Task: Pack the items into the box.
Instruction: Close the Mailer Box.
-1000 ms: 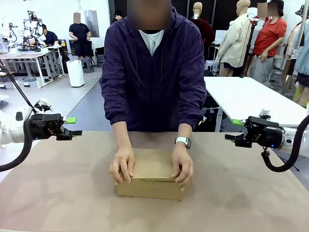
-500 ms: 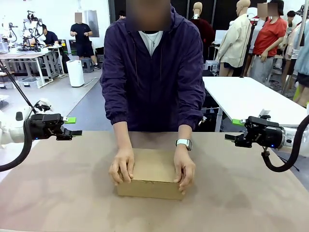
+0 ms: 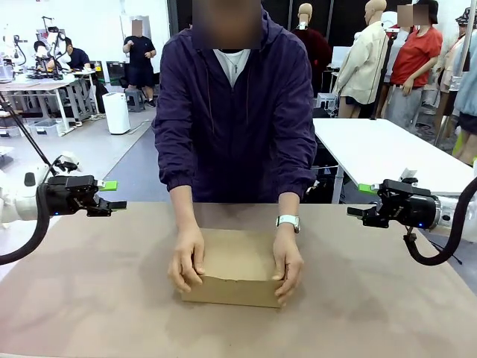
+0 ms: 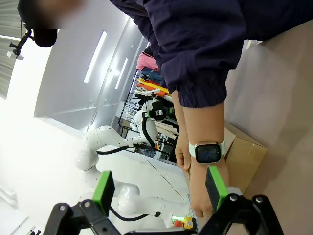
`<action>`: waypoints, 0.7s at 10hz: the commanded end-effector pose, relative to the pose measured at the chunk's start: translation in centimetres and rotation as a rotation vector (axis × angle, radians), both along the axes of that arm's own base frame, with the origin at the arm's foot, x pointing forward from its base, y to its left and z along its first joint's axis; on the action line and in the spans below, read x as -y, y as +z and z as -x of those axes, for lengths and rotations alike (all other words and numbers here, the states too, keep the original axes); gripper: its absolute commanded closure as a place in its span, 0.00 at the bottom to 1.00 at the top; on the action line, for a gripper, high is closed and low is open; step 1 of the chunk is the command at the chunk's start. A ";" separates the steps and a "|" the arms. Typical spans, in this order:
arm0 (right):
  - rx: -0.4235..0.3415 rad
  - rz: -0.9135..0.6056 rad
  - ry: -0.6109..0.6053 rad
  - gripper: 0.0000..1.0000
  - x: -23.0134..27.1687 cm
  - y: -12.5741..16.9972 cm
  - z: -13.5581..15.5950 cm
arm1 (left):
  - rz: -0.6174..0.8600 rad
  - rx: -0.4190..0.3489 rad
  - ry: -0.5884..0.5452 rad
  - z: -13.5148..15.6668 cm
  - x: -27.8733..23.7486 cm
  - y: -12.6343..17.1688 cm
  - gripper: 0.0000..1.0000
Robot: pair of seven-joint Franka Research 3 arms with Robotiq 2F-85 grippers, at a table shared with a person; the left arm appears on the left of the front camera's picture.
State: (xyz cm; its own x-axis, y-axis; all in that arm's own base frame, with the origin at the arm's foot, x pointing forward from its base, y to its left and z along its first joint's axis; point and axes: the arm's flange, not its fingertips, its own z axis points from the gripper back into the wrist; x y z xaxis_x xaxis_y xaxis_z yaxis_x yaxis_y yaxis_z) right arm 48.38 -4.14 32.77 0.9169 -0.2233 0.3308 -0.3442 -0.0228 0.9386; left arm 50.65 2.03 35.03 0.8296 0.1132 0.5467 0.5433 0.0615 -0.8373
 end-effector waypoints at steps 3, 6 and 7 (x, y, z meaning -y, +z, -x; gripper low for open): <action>-0.006 -0.008 0.007 0.00 -0.1 0.3 -0.1 | 0.014 0.018 0.005 -0.1 -0.1 0.2 0.00; -0.006 -0.008 0.007 0.00 -0.1 0.3 -0.1 | 0.014 0.018 0.005 -0.1 -0.1 0.2 0.00; -0.006 -0.008 0.007 0.00 -0.1 0.3 -0.1 | 0.014 0.018 0.005 -0.1 -0.1 0.2 0.00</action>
